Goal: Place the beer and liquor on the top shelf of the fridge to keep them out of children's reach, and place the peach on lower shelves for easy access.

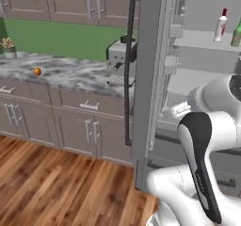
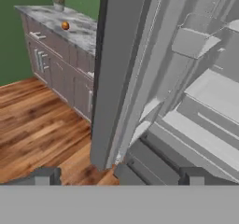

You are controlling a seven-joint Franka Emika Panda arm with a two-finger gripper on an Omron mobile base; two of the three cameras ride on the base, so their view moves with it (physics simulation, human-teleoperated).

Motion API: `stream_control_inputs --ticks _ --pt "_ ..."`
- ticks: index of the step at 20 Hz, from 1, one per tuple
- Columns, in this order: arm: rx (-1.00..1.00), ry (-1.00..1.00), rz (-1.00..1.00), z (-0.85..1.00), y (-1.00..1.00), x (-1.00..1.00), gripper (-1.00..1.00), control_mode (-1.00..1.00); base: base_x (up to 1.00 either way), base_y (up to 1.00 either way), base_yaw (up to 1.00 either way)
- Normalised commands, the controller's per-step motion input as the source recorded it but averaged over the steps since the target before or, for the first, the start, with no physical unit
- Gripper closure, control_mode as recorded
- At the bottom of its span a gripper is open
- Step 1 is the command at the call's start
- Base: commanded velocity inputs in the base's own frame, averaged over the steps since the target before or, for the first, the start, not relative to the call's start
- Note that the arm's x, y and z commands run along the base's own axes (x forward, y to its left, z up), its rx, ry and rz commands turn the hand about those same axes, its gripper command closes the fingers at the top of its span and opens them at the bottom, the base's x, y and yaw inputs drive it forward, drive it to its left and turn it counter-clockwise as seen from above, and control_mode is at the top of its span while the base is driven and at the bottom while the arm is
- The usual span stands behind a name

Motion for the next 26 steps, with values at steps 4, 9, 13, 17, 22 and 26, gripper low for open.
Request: stream_control_inputs --ticks 4,9,13,17,22,26 --pt "0.00 0.00 0.00 0.00 0.00 0.00 -1.00 1.00 0.00 0.96 0.47" --pt "0.00 0.00 0.00 0.00 0.00 0.00 -1.00 1.00 0.04 1.00 0.40" --pt "0.00 0.00 0.00 0.00 0.00 0.00 -1.00 1.00 0.34 0.81 0.12" --pt "0.00 0.00 0.00 0.00 0.00 0.00 -1.00 1.00 0.57 0.54 -0.06" --pt "0.00 0.00 0.00 0.00 0.00 0.00 -1.00 1.00 0.62 0.44 -0.22" --pt "0.00 0.00 0.00 0.00 0.00 0.00 -1.00 1.00 0.61 0.39 -0.34"
